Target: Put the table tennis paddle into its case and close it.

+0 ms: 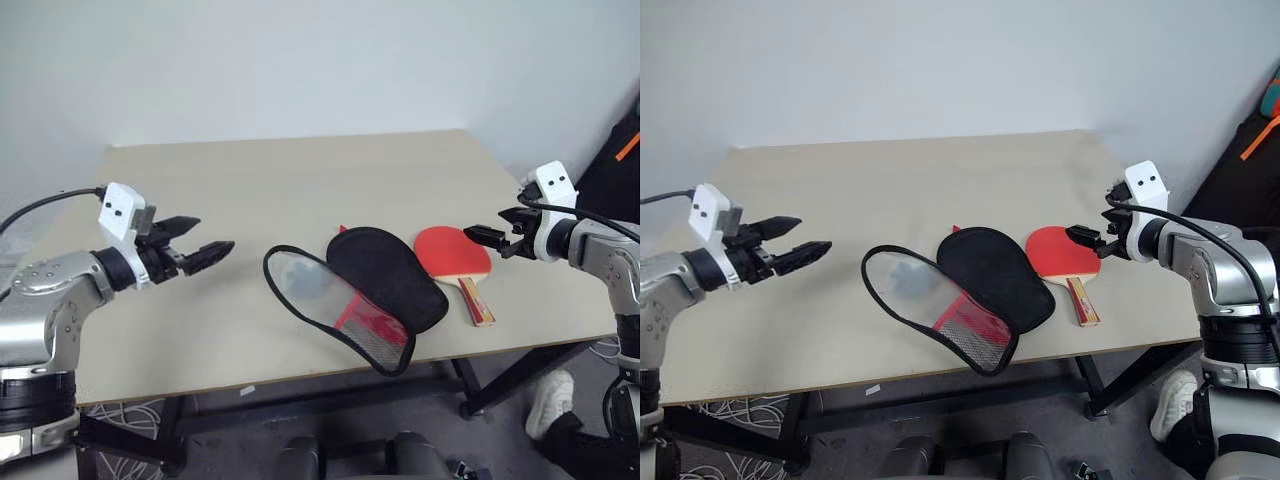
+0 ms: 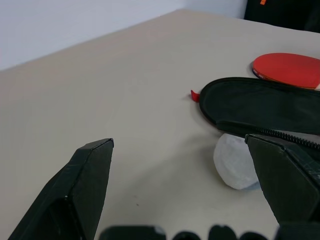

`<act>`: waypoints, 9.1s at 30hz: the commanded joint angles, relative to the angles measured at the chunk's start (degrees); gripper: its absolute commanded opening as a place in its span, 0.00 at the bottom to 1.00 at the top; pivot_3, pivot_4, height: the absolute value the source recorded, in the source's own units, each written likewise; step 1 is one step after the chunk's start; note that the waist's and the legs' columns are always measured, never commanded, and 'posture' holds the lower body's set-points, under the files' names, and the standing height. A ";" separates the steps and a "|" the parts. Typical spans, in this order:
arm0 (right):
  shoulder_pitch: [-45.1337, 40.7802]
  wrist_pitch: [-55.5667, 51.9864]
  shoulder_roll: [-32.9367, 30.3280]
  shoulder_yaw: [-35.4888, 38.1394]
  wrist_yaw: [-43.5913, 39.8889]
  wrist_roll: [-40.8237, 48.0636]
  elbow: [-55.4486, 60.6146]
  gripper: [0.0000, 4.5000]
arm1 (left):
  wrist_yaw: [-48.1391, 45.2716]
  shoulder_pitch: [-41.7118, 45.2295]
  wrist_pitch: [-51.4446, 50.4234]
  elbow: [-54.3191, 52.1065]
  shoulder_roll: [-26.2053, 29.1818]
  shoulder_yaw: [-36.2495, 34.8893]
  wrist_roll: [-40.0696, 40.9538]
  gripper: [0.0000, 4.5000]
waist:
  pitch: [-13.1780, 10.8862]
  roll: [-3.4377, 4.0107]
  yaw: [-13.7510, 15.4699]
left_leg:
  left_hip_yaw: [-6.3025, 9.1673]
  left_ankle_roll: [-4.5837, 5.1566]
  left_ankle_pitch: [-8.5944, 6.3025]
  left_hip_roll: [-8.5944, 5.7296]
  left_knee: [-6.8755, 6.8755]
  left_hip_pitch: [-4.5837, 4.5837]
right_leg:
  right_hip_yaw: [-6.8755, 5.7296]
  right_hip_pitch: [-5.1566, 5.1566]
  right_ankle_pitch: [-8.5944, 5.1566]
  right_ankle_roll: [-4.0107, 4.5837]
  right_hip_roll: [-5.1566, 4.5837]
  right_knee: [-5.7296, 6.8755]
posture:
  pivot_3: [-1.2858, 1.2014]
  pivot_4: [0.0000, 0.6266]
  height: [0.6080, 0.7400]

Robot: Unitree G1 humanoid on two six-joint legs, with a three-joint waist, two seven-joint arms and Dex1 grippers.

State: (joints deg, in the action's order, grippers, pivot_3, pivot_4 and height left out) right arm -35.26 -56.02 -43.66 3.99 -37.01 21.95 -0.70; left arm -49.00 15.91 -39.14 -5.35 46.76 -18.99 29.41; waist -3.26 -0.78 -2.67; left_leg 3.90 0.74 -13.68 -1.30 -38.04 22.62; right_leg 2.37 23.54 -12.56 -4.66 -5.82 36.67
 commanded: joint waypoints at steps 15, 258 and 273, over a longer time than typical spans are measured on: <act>-0.40 -4.84 2.13 3.06 2.83 2.08 5.42 1.00 | -1.29 -0.96 -0.61 -0.99 3.14 -2.74 1.91 1.00 | 0.01 -0.01 0.04 | 0.00 0.00 0.00 -0.01 -0.03 0.00 | -0.01 -0.02 0.00 0.00 0.00 0.00 | 0.52 0.00 0.68; 7.66 3.37 -2.16 -4.93 -8.79 7.69 21.89 1.00 | 59.46 20.29 -34.40 25.53 -59.56 6.37 12.19 0.00 | 0.90 -0.36 2.50 | 0.11 -0.24 -0.45 -0.02 -0.27 -1.06 | -0.16 -1.27 -0.15 0.00 -0.01 -0.54 | 0.52 0.00 0.68; 6.72 4.18 -1.57 -7.22 -10.16 7.47 21.86 1.00 | 53.95 10.22 -53.36 2.76 -36.90 14.82 32.97 0.00 | 0.69 -0.32 1.53 | 0.11 -0.01 -0.26 -0.05 0.05 0.01 | -0.02 -0.19 0.14 0.16 0.01 -0.61 | 0.52 0.00 0.68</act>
State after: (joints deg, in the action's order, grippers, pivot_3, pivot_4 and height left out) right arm -26.94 -52.91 -45.43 -3.67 -46.79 29.30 20.54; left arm 5.16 26.89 -91.19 -0.42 7.88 -6.55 58.38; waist -2.57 -1.10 -1.15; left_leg 4.01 0.74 -13.95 -1.35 -37.99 22.64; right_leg 2.36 23.35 -12.42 -4.49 -5.81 36.04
